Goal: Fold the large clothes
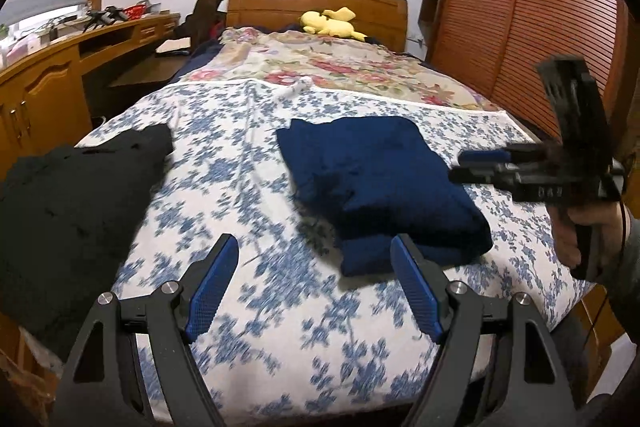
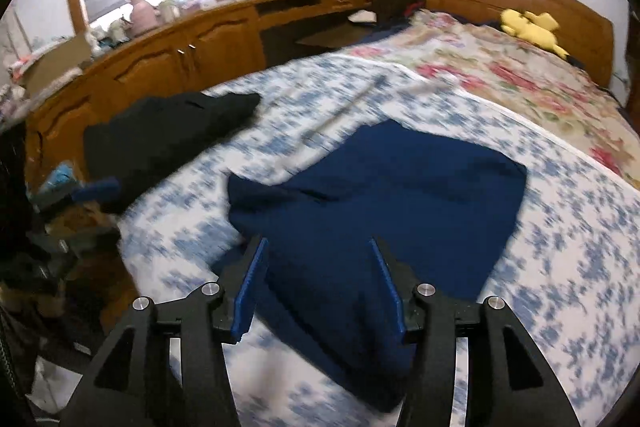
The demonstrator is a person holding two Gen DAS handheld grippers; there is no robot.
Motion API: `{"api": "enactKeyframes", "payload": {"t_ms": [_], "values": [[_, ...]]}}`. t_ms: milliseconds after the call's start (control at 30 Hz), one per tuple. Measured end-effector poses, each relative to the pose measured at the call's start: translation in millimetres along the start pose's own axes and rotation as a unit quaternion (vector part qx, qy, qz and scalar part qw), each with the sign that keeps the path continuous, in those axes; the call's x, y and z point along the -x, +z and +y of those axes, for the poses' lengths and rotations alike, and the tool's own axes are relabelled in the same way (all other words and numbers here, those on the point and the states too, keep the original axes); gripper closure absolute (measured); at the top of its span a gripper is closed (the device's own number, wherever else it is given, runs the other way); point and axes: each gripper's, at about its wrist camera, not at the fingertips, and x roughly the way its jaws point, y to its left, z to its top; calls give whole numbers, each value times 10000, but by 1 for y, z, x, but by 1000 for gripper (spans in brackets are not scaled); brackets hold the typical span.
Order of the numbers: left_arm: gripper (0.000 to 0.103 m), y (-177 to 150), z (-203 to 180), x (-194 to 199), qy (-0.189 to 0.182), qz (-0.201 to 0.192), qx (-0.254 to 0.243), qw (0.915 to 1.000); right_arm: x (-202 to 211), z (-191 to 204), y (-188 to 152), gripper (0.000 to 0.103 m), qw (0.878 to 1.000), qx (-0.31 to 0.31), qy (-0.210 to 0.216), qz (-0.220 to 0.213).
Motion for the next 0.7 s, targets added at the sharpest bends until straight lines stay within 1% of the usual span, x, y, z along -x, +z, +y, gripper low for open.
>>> {"api": "enactKeyframes", "payload": {"t_ms": [233,400,467,533,600,633,667,700], "values": [[24,22,-10,-44,-1,93,-145,9999,-1,-21,-30,50,9991,-345,-88,244],[25,31,-12,-78,23,278,-245,9993,6,-22,-35,50,9987,-396,-94,318],[36,33,-12,-91,53,413,-297,9987,4,-19,-35,50,9988,-339,-102,332],[38,33,-12,-100,76,543,-296,9981,2,-16,-35,50,9990,-263,-98,343],[45,32,-11,-108,87,644,-265,9975,-3,-10,-34,50,9992,-167,-101,347],[52,31,-11,-110,73,690,-265,9972,-5,-7,-35,49,9993,-111,-125,345],[62,30,-11,-111,7,730,-251,9970,-8,-6,-34,45,9992,-52,-168,361],[67,30,-11,-113,-94,771,-214,9967,-11,-6,-36,43,9991,7,-208,381]]}}
